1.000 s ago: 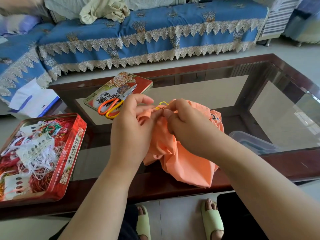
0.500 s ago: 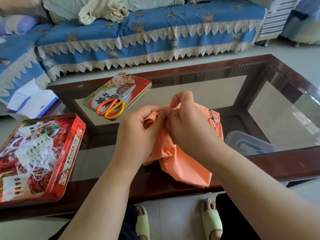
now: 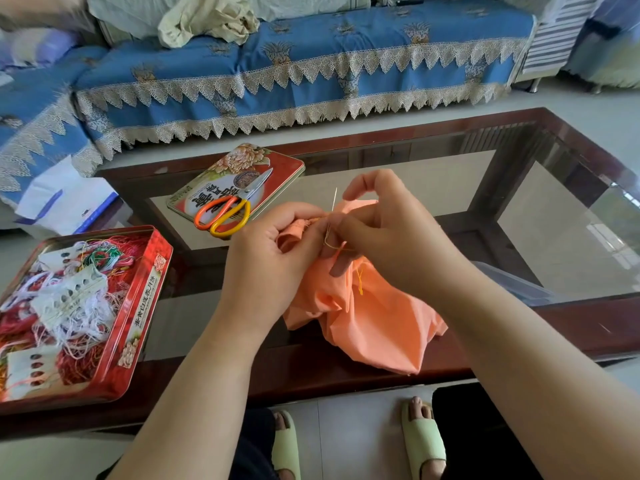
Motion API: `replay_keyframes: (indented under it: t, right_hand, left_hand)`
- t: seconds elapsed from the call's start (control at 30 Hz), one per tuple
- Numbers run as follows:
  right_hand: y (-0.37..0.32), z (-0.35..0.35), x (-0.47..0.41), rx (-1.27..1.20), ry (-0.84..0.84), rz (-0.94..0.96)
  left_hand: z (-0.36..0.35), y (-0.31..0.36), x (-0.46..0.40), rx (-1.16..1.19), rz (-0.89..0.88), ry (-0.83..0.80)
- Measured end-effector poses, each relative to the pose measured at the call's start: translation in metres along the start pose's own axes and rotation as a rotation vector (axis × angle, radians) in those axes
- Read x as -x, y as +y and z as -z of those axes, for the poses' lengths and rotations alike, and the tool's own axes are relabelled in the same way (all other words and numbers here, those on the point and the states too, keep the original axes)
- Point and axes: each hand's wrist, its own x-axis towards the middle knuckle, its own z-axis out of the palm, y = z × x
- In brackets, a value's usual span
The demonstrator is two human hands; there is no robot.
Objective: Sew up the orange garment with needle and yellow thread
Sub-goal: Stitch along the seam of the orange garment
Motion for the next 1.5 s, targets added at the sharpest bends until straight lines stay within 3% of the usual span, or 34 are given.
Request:
replay_keyframes:
  t: [0.07, 0.17, 0.27, 0.37, 0.47, 0.6, 0.67, 0.73, 0.87, 0.93, 1.0, 1.1, 1.17, 1.5]
  right_hand:
    - [0.0, 0.007, -0.003, 0.053, 0.107, -0.025]
    - [0.005, 0.014, -0.008, 0.349, 0.258, 0.013]
    - [0.009, 0.011, -0.009, 0.366, 0.133, -0.052]
    - [0.01, 0.011, -0.01, 0.167, 0.066, -0.108]
    - [0.01, 0.014, -0.012, -0.061, 0.147, -0.093]
    - [0.008, 0.023, -0.017, -0.725, 0.099, -0.167]
    - [0.009, 0.029, -0.021, -0.894, 0.07, -0.218]
    - [0.013, 0.037, -0.024, -0.764, 0.037, -0.25]
    - [0.02, 0.051, -0.022, -0.051, -0.123, -0.298]
    - [0.02, 0.052, -0.02, 0.0, -0.277, -0.329]
    - [0.021, 0.052, -0.021, -0.225, -0.312, -0.282]
    - [0.022, 0.055, -0.028, -0.681, -0.192, -0.194]
    - [0.024, 0.057, -0.032, -0.834, -0.094, -0.15]
    - [0.035, 0.073, -0.036, -0.987, 0.173, -0.024]
  left_hand:
    - [0.0, 0.0, 0.0, 0.016, 0.01, -0.003]
    - [0.0, 0.001, 0.0, 0.034, 0.006, -0.015]
    - [-0.001, 0.001, 0.001, 0.033, 0.007, -0.081]
    - [-0.001, 0.001, 0.002, 0.107, 0.091, -0.213]
    - [0.001, 0.0, 0.0, 0.216, 0.248, -0.373]
    - [0.001, -0.001, 0.001, 0.296, 0.295, -0.521]
    - [0.001, -0.002, 0.0, 0.341, 0.327, -0.523]
    - [0.002, -0.005, 0.0, 0.371, 0.354, -0.5]
    - [0.007, -0.012, -0.002, 0.345, 0.328, -0.449]
    - [0.008, -0.015, -0.003, 0.314, 0.323, -0.438]
    - [0.008, -0.016, -0.003, 0.277, 0.322, -0.447]
    - [0.005, -0.015, -0.003, 0.258, 0.333, -0.485]
    - [0.005, -0.016, -0.003, 0.252, 0.334, -0.493]
    - [0.007, -0.015, -0.002, 0.29, 0.366, -0.572]
